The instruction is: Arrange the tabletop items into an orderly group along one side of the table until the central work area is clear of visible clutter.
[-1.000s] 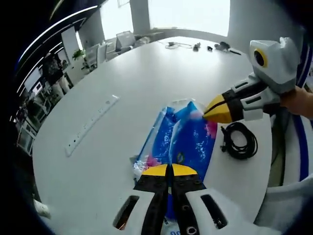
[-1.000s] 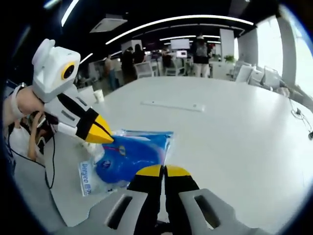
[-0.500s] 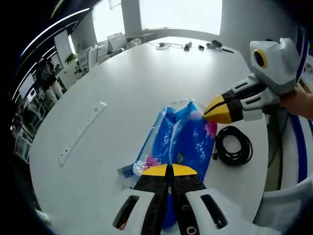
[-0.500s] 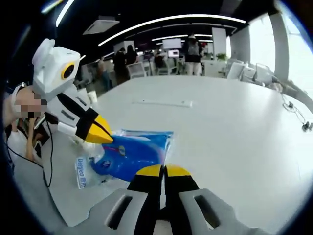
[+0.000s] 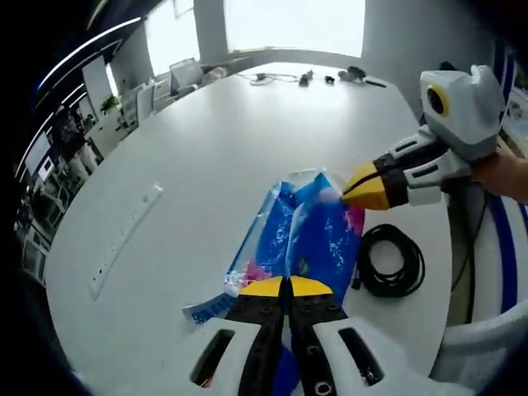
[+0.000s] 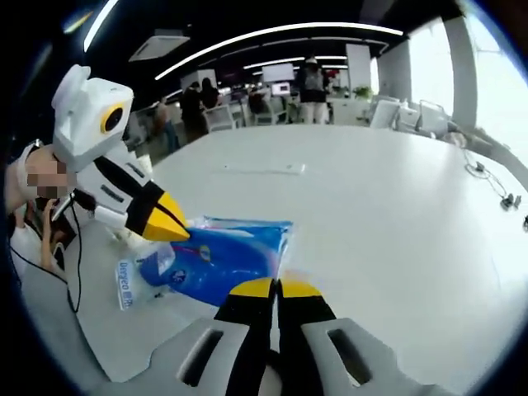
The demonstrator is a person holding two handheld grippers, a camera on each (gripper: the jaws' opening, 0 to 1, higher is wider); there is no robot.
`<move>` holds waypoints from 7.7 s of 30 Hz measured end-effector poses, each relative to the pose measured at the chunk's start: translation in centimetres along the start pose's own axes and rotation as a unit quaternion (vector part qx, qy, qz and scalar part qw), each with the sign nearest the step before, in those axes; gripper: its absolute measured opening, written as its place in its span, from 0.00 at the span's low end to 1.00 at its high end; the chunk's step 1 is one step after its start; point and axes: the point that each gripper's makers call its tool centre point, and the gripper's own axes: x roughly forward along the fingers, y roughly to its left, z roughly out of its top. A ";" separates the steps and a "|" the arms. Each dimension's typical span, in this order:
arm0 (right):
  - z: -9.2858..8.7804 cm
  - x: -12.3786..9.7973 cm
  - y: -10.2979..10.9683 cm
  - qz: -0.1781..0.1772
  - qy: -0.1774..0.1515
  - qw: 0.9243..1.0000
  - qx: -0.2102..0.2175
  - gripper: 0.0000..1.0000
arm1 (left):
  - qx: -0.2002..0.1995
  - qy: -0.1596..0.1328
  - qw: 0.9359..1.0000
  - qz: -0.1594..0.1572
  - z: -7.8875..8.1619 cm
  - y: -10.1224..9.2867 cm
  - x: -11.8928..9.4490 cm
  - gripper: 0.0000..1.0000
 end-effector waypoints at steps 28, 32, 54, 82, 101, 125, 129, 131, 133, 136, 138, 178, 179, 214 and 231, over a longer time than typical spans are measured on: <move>-2.7 0.6 -4.8 -0.027 0.012 0.999 0.036 0.00 | 0.016 0.001 1.000 -0.026 2.0 -1.2 5.0 0.00; -3.0 0.6 -5.3 -0.030 0.013 0.999 0.041 0.00 | 0.019 -0.002 0.999 -0.027 2.2 -1.2 5.5 0.00; -5.1 1.4 -7.3 -0.046 0.026 0.997 0.053 0.00 | 0.017 -0.008 0.999 -0.040 2.5 -1.9 7.9 0.00; -6.4 0.8 -8.2 -0.052 0.036 0.996 0.059 0.00 | 0.017 -0.006 0.998 -0.056 2.4 -3.6 8.7 0.00; -6.8 0.4 -8.4 -0.059 0.036 0.996 0.057 0.00 | 0.015 -0.012 0.999 -0.050 2.4 -3.5 8.9 0.00; -6.6 -0.4 -7.5 -0.058 0.032 0.997 0.048 0.11 | -0.007 -0.051 0.998 -0.045 3.0 -3.5 7.3 0.20; -6.6 -0.5 -7.5 -0.055 0.032 0.997 0.050 0.12 | -0.023 -0.067 0.996 -0.045 3.0 -3.6 6.5 0.29; -6.3 -0.6 -7.7 -0.060 0.028 0.997 0.045 0.12 | -0.032 -0.069 0.996 -0.050 2.9 -3.7 6.1 0.30; -6.1 -0.8 -7.5 -0.058 0.026 0.997 0.046 0.14 | -0.039 -0.078 0.995 -0.049 2.8 -3.7 5.7 0.30; -5.8 -1.0 -7.6 -0.061 0.024 0.997 0.039 0.16 | -0.049 -0.089 0.994 -0.045 2.7 -3.6 5.0 0.35; -5.6 -1.2 -7.6 -0.062 0.022 0.997 0.037 0.18 | -0.053 -0.092 0.993 -0.043 2.5 -3.4 4.8 0.39; -1.5 -3.5 1.1 -0.002 0.010 0.999 -0.036 0.33 | -0.199 -0.120 0.972 0.017 -7.2 -2.2 -4.7 0.60; -1.5 -3.5 1.2 -0.001 0.011 0.999 -0.036 0.34 | -0.202 -0.121 0.972 0.019 -7.4 -2.3 -5.0 0.60; -1.1 -2.2 8.1 0.085 0.034 0.992 -0.089 0.43 | -0.305 -0.119 0.943 0.065 -15.1 -2.0 -9.9 0.63; -0.3 -0.1 10.1 0.121 0.044 0.985 -0.119 0.46 | -0.351 -0.114 0.926 0.082 -17.5 -1.3 -10.6 0.54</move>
